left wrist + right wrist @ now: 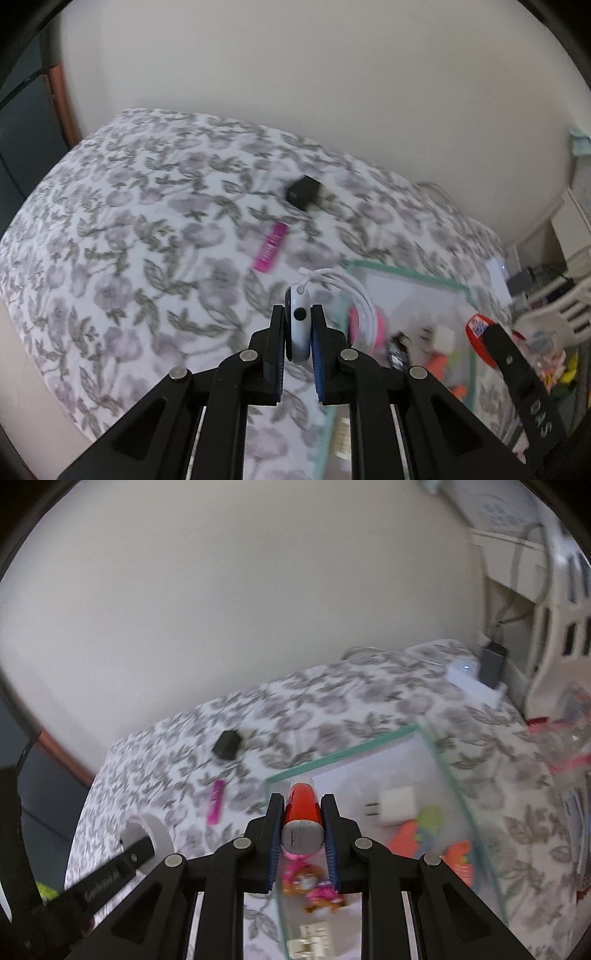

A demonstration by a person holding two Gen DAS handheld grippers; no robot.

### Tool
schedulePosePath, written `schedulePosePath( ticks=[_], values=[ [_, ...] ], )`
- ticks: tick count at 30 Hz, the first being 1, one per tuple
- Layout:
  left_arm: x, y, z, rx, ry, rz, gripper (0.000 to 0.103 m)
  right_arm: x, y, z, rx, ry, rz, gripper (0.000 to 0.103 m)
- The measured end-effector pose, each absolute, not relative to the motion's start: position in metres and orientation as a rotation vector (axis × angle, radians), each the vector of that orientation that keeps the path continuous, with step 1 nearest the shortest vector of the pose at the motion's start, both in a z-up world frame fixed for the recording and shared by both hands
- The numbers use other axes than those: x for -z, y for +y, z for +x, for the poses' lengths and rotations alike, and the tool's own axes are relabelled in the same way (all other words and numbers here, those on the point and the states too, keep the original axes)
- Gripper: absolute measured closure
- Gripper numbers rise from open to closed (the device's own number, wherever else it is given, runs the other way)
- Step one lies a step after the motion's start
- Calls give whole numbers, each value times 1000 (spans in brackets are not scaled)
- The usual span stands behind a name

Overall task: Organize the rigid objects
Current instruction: 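Carry the earbud case to the tray with the left tool while the right tool carries the spray bottle there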

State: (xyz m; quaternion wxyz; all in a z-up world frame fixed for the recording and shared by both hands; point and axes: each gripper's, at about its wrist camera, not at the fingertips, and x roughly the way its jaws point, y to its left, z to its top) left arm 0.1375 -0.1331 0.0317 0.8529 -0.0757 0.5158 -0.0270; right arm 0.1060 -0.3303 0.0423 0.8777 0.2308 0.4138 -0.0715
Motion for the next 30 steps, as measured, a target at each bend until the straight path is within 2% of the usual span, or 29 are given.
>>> schedulePosePath(
  ticks=[13, 30],
  values=[
    [-13, -226, 104, 175, 1093, 106, 90, -12, -393, 88, 335, 939, 511, 81],
    [41, -239, 114, 178, 1247, 158, 89, 44, -399, 89, 403, 1127, 512, 81]
  ],
)
